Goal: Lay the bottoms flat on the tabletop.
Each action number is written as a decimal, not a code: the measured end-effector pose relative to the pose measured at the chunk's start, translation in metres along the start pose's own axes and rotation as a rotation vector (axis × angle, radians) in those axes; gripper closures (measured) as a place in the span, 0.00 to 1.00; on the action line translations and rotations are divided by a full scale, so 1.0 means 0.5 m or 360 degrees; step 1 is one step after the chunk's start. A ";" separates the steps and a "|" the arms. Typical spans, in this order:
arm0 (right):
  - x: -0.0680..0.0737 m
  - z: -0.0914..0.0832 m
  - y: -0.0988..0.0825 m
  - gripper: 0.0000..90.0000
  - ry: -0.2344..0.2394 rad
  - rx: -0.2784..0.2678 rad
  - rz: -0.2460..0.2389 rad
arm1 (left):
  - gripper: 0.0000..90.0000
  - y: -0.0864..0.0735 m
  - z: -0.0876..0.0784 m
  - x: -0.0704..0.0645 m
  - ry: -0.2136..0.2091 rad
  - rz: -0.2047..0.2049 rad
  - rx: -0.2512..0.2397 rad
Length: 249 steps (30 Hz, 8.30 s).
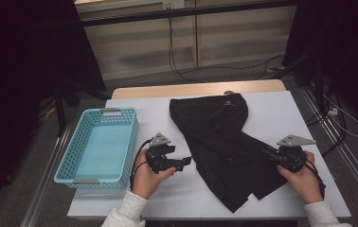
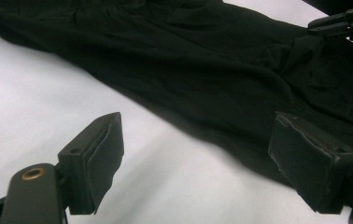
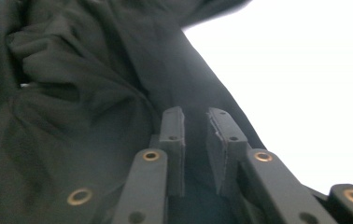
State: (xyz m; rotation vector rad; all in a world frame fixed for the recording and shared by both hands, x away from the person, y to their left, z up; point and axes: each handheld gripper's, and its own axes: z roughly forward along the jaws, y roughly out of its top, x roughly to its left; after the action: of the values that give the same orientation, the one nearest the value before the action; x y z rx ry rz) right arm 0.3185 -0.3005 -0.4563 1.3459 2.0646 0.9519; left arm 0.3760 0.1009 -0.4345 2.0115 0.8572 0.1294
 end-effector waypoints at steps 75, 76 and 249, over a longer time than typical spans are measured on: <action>0.124 0.013 0.020 0.27 0.0171 -0.0036 0.0005 | 0.43 0.010 0.046 -0.019 -0.0154 0.0093 -0.0003; 0.124 0.013 0.020 0.27 0.0171 -0.0036 0.0005 | 0.43 0.011 0.048 -0.021 -0.0156 0.0107 0.0000; 0.186 0.113 0.083 0.96 0.0200 0.0038 -0.0183 | 0.71 -0.028 -0.006 0.018 -0.0154 -0.0088 0.0216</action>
State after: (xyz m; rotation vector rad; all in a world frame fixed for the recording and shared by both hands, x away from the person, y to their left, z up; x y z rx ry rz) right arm 0.3465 -0.1876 -0.4625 1.1916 2.2280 0.9869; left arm 0.3743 0.1131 -0.4458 2.0994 0.8795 -0.0585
